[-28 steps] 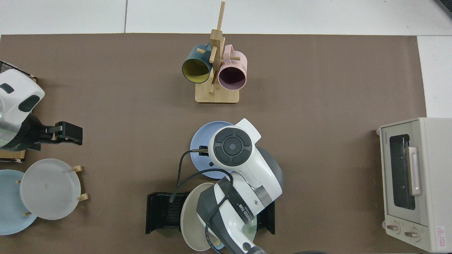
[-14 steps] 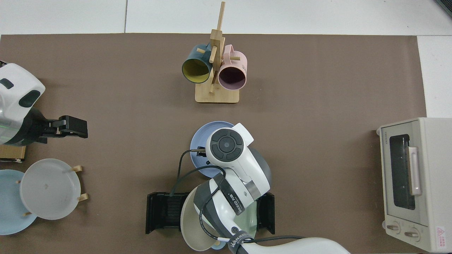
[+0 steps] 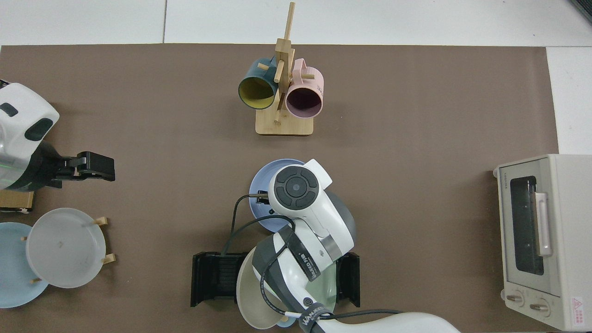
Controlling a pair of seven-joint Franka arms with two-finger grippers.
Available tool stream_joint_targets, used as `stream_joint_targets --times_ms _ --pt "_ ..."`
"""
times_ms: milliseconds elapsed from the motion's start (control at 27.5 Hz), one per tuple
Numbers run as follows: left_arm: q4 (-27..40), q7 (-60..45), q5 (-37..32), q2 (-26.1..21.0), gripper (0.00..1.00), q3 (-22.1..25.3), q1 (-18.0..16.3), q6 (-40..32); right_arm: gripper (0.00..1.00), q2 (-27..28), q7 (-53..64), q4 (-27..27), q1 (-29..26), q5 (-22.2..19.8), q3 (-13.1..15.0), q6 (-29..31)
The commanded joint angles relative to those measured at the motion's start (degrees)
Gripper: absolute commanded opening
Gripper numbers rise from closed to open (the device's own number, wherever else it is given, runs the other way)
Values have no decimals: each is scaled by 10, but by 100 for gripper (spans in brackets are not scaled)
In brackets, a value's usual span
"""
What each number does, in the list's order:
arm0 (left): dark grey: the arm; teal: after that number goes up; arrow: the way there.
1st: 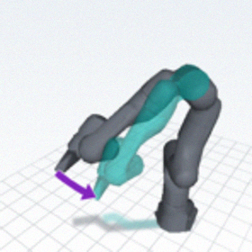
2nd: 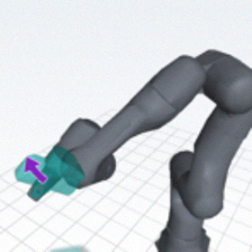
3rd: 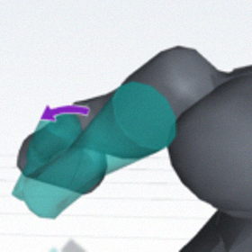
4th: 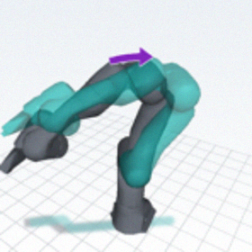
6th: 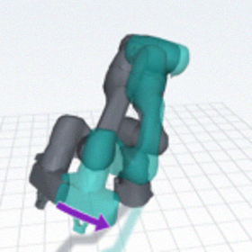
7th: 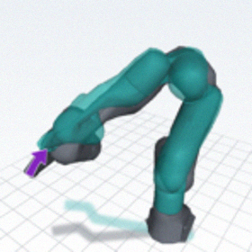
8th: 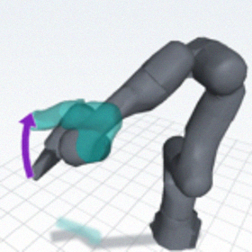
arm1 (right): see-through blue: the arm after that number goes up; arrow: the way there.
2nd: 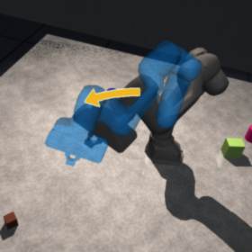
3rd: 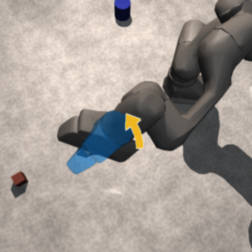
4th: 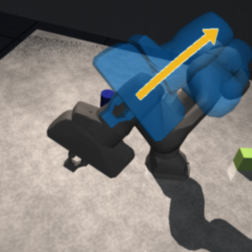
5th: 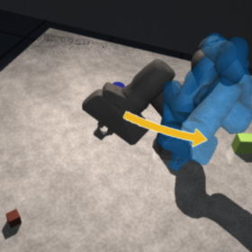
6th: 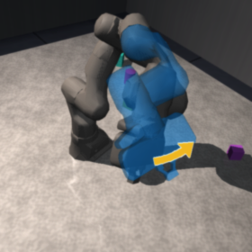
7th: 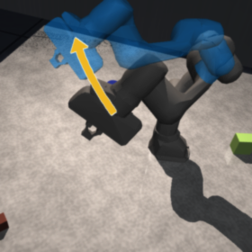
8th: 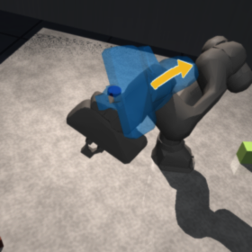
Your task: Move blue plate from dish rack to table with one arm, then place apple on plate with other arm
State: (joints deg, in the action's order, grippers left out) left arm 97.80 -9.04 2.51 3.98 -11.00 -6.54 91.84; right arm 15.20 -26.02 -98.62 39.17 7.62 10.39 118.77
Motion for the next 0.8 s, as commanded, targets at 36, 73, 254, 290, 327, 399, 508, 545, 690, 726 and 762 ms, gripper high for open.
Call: stream_joint_targets --times_ms 36,73,254,290,327,399,508,545,690,726,762 --pt "-2 6 2 1 100 0 0 4 100 -43 134 -9 -61 -12 9 -34" --pt "-2 6 2 2 100 0 0 4 100 -47 156 -9 -73 -14 10 -36" --pt "-2 5 2 2 100 0 0 4 100 -57 245 -9 -132 -30 11 -42" --pt "-2 5 2 2 100 0 0 4 100 -61 261 -9 -145 -33 11 -42" --pt "-2 5 2 1 100 0 0 4 100 -66 279 -9 -159 -34 9 -42" --pt "-2 3 3 1 100 0 0 4 100 -67 311 -10 -186 -34 9 -42" --pt "-2 2 2 1 100 -1 0 4 100 -67 330 -12 -217 -35 9 -42" --pt "-2 2 2 1 100 -1 0 4 100 -67 332 -12 -227 -35 9 -42" --pt "-2 2 2 1 100 -1 0 4 100 -65 358 -11 -259 -38 9 -43" --pt "-2 1 2 1 100 -1 0 4 100 -64 361 -11 -265 -38 9 -43" --pt "-2 1 2 1 100 -1 0 4 100 -63 362 -10 -269 -38 9 -43"
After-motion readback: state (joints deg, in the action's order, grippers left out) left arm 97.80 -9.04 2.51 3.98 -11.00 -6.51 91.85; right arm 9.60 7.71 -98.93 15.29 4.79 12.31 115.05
